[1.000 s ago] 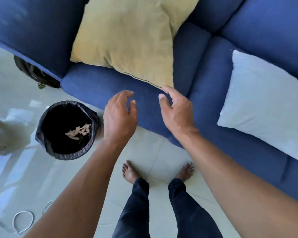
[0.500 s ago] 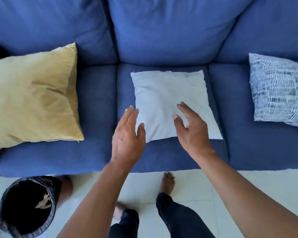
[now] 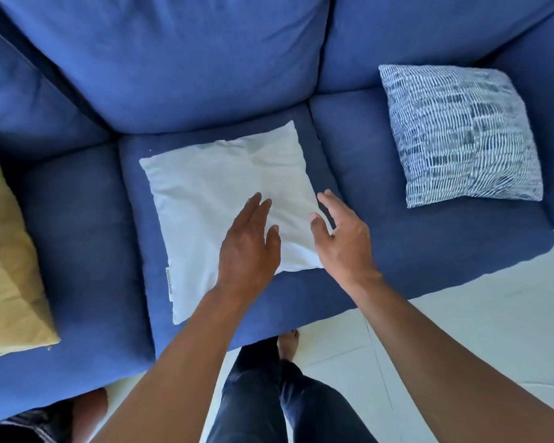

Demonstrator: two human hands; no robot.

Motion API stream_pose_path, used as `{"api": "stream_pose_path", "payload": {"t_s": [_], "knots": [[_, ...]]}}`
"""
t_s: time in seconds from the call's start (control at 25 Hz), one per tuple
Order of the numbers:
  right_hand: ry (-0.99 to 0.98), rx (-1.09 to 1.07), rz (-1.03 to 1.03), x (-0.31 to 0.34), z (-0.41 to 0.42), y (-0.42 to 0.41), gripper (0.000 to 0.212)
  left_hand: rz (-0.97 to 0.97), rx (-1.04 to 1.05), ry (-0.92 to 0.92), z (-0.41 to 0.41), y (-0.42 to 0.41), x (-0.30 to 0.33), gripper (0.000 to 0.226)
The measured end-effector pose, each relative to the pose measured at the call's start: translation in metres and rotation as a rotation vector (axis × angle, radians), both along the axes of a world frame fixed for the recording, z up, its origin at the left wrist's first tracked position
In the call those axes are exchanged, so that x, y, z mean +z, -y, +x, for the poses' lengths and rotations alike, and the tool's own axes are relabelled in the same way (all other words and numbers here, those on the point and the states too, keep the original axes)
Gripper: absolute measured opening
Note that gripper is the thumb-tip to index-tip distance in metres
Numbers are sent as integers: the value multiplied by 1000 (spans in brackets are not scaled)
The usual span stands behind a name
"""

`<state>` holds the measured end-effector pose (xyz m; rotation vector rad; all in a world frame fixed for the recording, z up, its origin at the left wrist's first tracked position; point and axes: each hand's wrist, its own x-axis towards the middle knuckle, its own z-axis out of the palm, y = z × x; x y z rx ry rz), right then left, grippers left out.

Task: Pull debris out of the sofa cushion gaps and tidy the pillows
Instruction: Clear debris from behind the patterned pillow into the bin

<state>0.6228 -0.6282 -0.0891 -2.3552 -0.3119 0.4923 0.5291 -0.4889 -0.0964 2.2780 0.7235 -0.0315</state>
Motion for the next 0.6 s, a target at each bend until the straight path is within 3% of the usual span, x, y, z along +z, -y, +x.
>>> {"api": "stream_pose_path", "payload": {"t_s": [0.36,0.6], "knots": [[-42,-124,-38,-40,74,-7,46,-156,-134,-29,119,-3,-26,50],[-96,-192,-58,-77,110,24,44,-401,27,-174,189,57,-50,48]]}}
